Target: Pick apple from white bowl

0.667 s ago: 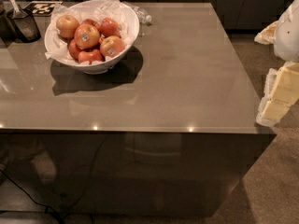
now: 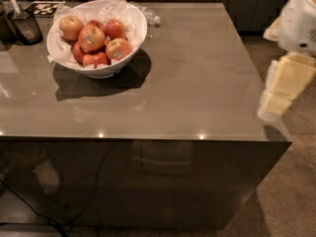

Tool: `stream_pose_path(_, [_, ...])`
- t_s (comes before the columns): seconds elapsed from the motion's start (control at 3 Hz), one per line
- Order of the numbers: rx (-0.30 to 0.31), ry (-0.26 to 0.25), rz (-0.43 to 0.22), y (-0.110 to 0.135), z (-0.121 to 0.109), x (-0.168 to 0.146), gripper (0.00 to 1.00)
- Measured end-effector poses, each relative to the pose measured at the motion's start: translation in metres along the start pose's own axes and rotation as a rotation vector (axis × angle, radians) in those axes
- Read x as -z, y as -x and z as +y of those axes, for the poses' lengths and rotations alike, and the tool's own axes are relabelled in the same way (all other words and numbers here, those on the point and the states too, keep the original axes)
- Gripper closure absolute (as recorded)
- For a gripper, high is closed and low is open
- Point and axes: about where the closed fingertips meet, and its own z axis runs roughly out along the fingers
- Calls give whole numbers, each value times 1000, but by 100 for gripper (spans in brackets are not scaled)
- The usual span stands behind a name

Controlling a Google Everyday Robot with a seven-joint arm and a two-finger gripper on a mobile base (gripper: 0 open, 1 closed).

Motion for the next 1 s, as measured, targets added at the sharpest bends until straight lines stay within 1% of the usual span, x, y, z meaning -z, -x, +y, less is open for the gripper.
stream_pose_path(0.33, [-19, 36, 13, 48, -26, -7, 0])
stream_pose_path(0.67, [0, 47, -11, 103, -54, -19, 0])
stream_pose_path(1.0, [16, 20, -48, 120, -60, -19, 0])
